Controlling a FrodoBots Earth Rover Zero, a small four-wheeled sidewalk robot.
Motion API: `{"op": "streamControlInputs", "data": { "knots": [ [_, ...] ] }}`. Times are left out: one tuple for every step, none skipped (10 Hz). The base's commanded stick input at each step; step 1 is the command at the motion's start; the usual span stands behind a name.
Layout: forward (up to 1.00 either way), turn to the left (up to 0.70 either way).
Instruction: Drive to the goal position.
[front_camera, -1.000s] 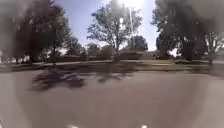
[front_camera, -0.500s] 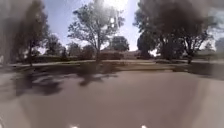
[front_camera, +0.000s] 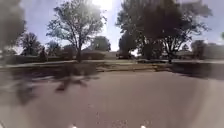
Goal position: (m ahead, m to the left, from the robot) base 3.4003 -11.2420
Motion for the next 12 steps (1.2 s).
{"op": "streamControlInputs", "data": {
  "knots": [
    [0.70, -0.35],
    [0.71, -0.35],
    [0.82, -0.34],
    [0.85, -0.34],
    [0.85, -0.34],
    [0.85, -0.34],
    [0.85, -0.34],
    [0.85, -0.34],
    [0.85, -0.34],
    [0.94, -0.38],
    [1.00, -0.40],
    [1.00, -0.40]
  ]
}}
